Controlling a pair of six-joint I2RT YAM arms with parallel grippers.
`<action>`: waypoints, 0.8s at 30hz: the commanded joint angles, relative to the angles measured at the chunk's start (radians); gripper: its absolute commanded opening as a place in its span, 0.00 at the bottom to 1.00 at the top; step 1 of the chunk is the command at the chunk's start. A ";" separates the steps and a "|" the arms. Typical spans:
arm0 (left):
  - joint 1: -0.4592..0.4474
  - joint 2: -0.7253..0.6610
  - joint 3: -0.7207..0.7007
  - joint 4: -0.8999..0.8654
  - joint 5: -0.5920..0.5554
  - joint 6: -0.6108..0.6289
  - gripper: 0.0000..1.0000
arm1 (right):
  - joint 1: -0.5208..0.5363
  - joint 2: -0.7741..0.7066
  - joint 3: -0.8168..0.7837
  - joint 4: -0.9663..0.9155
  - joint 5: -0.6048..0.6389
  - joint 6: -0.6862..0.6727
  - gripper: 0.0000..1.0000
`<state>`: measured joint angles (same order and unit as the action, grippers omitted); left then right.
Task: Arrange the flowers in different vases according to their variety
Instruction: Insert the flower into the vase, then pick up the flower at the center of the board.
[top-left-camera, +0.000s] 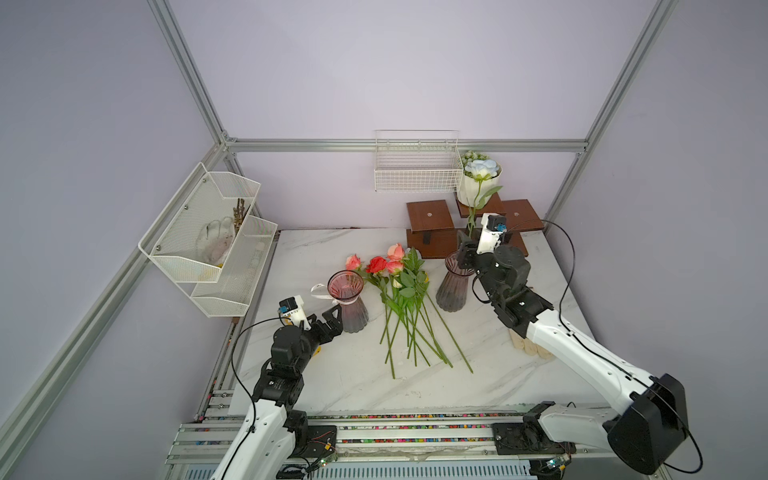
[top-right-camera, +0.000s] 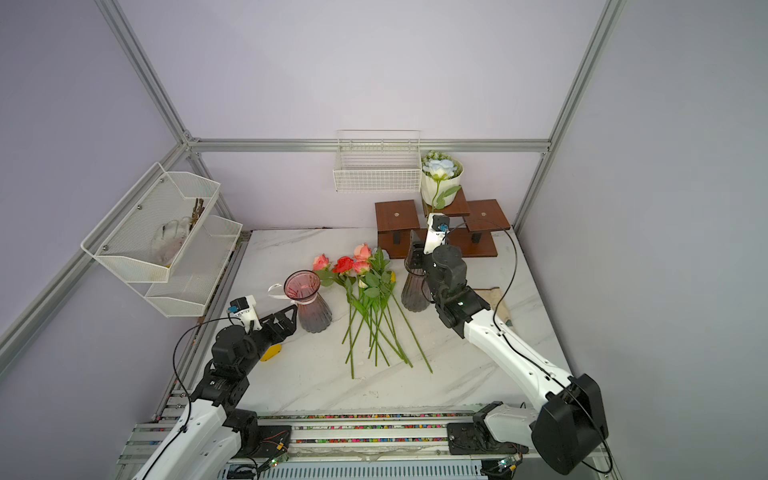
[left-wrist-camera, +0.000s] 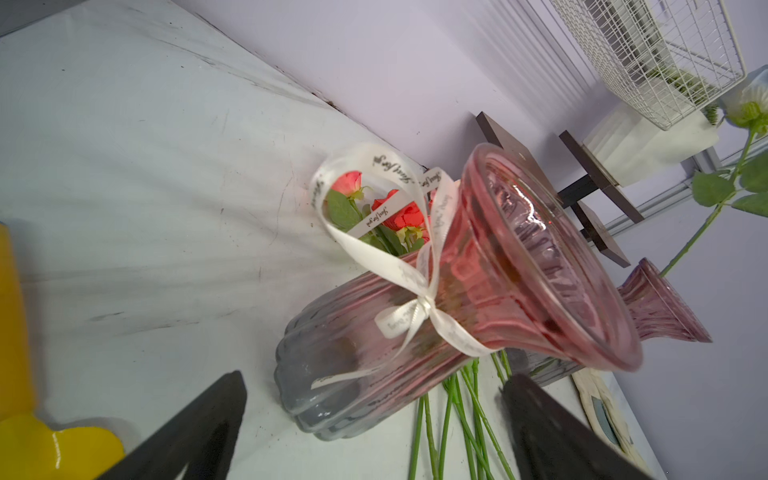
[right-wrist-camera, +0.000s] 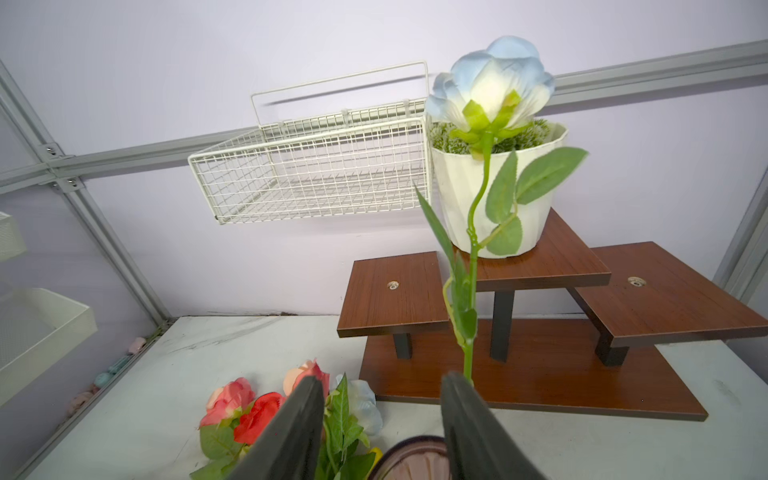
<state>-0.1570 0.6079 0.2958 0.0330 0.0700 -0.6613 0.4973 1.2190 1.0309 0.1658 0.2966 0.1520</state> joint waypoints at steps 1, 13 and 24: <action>-0.010 -0.024 0.049 -0.008 -0.036 0.040 1.00 | -0.004 -0.085 0.006 -0.226 -0.098 0.062 0.55; -0.010 -0.174 0.010 -0.055 -0.173 0.066 1.00 | 0.073 -0.107 -0.144 -0.460 -0.499 0.148 0.56; -0.010 -0.120 -0.002 -0.009 -0.178 0.063 1.00 | 0.229 0.237 -0.068 -0.523 -0.347 0.132 0.40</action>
<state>-0.1646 0.4664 0.2958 -0.0212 -0.0944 -0.6163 0.7197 1.3895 0.9112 -0.3256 -0.1032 0.2840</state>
